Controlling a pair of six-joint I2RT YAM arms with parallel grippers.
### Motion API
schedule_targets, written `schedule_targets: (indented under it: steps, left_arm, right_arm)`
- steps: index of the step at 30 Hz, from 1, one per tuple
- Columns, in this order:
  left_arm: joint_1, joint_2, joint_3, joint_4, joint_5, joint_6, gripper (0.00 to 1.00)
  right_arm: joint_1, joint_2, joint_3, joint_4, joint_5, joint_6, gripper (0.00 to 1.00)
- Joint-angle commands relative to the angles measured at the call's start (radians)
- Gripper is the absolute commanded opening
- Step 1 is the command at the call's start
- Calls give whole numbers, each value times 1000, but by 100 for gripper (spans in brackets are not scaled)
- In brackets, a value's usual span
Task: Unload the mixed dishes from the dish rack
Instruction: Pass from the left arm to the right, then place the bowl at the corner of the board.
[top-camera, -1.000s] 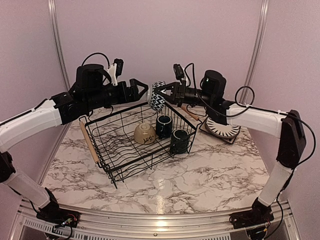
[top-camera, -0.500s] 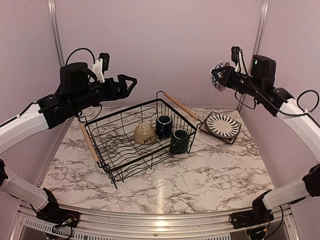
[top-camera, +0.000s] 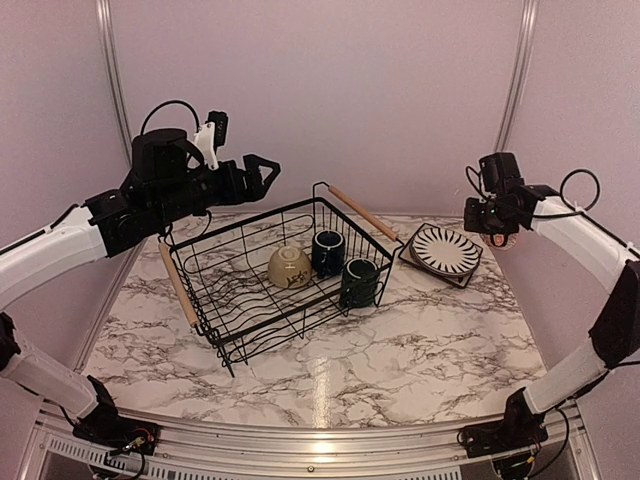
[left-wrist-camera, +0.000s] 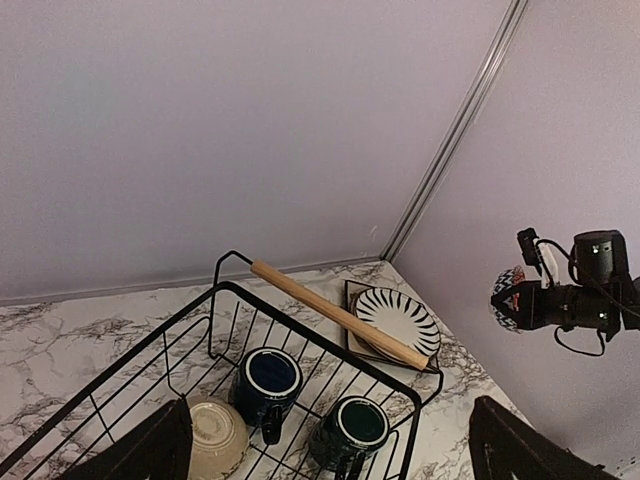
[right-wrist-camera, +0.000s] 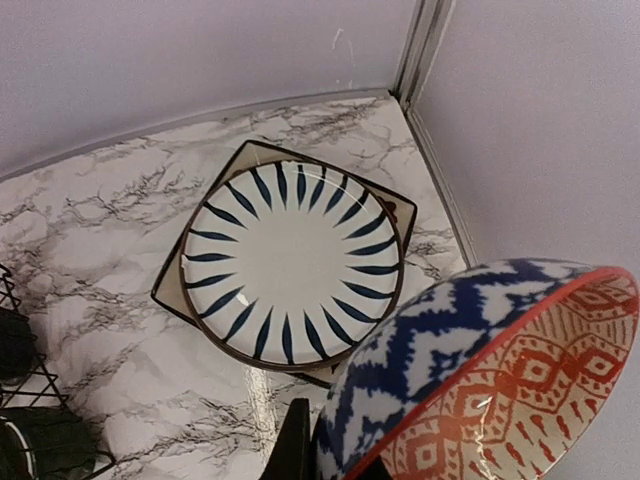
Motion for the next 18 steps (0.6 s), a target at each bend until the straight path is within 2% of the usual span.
schedule_targets:
  steps: [1,8,12,18]
  left_arm:
    - [4,14,0,12,-4,4,99]
    - [5,15,-8,2,-5,-2,99]
    - [5,21,-7,5,-5,-2,99]
    - [4,39,8,4,9,-2,99]
  right_arm:
    - [-32,80,-57,-91,84,-10,0]
    - [-33,177,-138,-143,102,50,0]
    - [-34,172,-210,-110,66,49,0]
    - [-60,218,-229,-85,44,40,0]
